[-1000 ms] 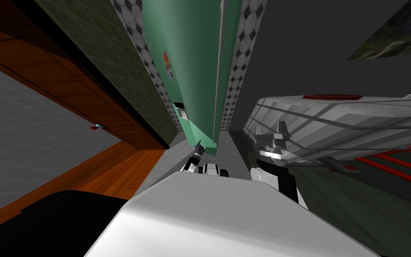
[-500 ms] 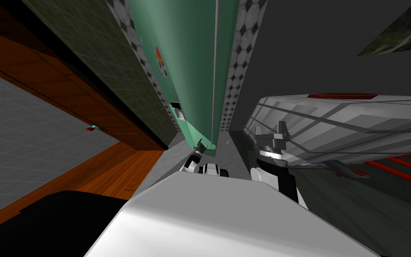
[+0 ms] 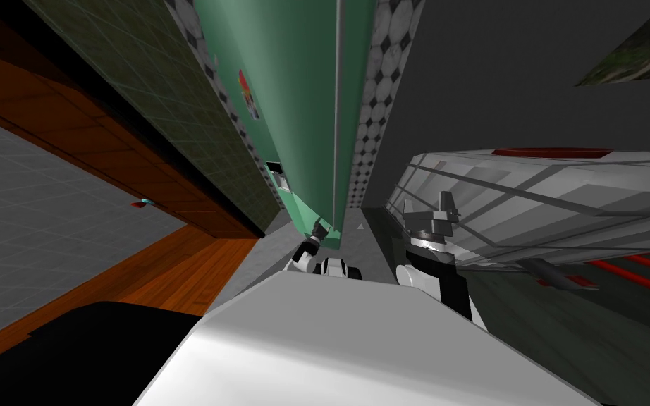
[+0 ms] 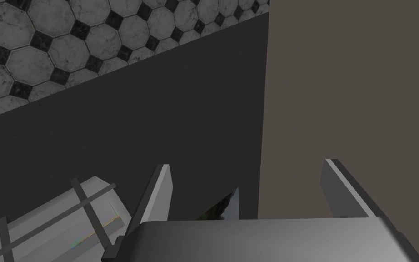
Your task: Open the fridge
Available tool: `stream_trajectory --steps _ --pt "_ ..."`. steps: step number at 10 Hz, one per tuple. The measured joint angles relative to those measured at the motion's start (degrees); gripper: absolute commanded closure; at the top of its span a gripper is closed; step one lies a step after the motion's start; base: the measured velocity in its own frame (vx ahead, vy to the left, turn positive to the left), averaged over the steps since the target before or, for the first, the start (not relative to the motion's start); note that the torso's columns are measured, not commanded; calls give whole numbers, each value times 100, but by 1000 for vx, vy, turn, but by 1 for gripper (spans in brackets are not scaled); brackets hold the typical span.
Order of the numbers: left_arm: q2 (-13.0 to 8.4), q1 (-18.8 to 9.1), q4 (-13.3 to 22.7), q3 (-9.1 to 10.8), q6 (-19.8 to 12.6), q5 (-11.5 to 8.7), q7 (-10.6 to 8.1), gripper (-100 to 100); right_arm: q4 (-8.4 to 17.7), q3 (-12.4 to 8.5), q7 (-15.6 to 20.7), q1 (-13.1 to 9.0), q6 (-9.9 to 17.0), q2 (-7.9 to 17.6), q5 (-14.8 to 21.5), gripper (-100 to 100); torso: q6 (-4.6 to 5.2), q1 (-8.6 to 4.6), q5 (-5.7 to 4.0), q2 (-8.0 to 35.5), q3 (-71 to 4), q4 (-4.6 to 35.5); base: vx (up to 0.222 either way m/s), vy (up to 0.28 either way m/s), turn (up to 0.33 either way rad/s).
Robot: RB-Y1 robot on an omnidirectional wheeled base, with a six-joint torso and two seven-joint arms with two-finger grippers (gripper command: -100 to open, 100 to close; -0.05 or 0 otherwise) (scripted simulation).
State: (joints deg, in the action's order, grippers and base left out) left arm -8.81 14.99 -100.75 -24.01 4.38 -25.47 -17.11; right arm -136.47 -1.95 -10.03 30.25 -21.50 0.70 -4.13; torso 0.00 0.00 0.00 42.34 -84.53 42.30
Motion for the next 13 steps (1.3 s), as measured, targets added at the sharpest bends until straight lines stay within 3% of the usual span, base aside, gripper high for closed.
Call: stream_trajectory --steps 10,12,13 --pt "261 -157 -777 110 -1208 -222 57 -100 0 0 0 0 0 0 0 0 0 1 0 -8 -5 -3 76 -47 15" --pt "266 -179 -831 123 -1324 -252 60 -100 0 0 0 0 0 0 0 0 0 12 3 8 4 2 18 -8 1" --pt "266 -179 -831 122 -1322 -251 60 100 0 0 0 -1 0 0 0 0 0 9 3 10 7 3 0 -4 -15"
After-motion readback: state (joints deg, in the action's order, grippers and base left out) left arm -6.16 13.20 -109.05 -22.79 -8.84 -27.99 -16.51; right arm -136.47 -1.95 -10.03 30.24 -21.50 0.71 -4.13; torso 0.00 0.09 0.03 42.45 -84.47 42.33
